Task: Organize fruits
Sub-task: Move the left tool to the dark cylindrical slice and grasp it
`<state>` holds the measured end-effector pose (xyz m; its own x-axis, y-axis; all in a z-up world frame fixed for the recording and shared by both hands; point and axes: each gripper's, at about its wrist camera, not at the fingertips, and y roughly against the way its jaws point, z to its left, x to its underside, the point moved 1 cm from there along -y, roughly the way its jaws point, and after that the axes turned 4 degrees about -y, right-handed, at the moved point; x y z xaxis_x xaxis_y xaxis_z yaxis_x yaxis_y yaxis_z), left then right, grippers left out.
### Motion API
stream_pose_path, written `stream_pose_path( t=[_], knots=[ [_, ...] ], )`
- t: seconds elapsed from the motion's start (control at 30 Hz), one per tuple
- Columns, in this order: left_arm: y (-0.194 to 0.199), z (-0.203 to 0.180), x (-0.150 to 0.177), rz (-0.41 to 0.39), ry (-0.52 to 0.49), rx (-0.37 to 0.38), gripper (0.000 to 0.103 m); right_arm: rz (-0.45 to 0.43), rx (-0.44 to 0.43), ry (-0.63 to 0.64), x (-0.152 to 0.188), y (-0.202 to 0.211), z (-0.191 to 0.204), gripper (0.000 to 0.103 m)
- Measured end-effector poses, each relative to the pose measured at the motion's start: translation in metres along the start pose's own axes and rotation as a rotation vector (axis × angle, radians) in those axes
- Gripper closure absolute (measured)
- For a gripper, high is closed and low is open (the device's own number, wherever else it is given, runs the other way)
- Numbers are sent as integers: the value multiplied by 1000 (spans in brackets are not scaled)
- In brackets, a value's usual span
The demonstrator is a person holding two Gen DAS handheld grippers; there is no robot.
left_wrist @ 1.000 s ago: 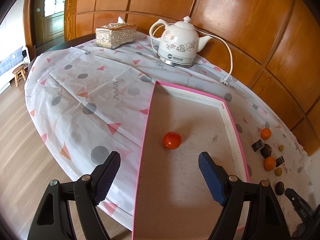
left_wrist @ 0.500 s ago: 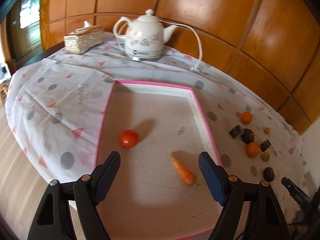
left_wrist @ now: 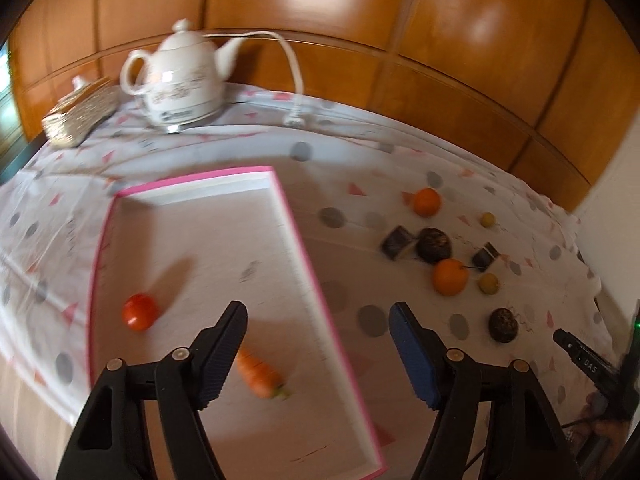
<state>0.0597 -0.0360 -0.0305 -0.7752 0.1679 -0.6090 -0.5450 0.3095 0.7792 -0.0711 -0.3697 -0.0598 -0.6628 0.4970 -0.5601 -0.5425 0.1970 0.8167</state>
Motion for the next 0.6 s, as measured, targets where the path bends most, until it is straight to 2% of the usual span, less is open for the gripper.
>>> stream_pose_path(
  t=[0.07, 0.23, 0.43, 0.6],
  knots=[
    [-9, -9, -6, 16, -11, 20, 34, -6, 13, -19, -1, 1, -9, 68],
    [-34, -28, -21, 51, -39, 51, 51, -15, 42, -63, -4, 1, -29, 68],
    [-71, -48, -36, 107, -81, 69, 58, -13, 61, -96, -7, -1, -44, 68],
    [-99, -59, -46, 154, -103, 76, 58, -3, 65, -103, -8, -6, -47, 68]
  ],
)
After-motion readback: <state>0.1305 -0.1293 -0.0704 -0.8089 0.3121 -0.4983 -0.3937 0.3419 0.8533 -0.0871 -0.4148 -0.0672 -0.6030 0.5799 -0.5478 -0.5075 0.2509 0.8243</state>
